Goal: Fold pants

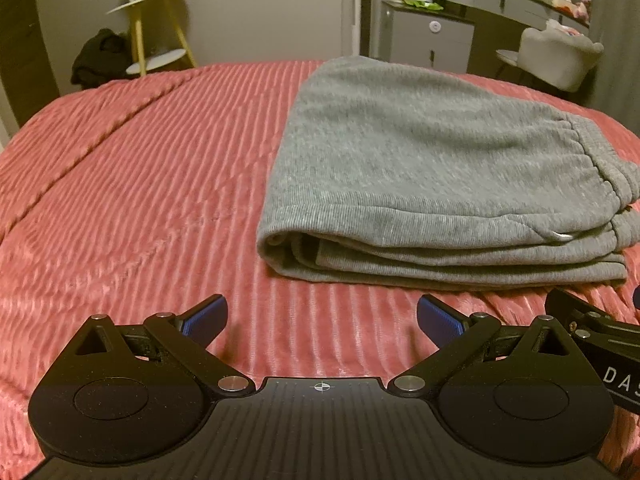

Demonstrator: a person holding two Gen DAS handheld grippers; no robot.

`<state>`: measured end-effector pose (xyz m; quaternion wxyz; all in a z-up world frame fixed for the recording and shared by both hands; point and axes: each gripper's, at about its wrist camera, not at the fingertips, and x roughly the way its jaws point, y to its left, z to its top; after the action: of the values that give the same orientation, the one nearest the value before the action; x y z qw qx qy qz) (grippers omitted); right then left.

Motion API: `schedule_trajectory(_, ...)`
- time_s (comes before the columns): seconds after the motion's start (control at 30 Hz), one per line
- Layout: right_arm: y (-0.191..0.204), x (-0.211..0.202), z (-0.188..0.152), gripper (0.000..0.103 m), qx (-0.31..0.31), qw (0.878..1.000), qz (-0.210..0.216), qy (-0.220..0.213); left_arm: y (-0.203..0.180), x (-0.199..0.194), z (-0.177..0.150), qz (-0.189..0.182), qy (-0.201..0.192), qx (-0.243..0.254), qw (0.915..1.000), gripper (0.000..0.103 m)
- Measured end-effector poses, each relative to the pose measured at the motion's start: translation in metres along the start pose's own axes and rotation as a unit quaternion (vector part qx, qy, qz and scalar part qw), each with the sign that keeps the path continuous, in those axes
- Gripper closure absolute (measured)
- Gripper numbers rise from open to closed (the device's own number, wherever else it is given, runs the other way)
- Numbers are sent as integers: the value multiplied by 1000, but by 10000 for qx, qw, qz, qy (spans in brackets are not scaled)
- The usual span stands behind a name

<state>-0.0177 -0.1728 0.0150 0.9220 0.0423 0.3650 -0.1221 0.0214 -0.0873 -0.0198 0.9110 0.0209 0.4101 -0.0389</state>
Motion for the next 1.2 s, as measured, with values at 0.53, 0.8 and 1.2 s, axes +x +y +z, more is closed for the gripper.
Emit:
schedule_trajectory(0.53,-5,-2,1,4,97,9999,43,-3,-2,-3,-1,24,-34,62,10000,0)
schedule_trajectory(0.8,-3,-3,0,4,109,9999,46,14,-1,-3,-1,-6,-20,64,10000,0)
schedule_trajectory(1.2,-2,-4,-1,4,147,9999,43,21,1,-2,-1,-43,9,8,10000,0)
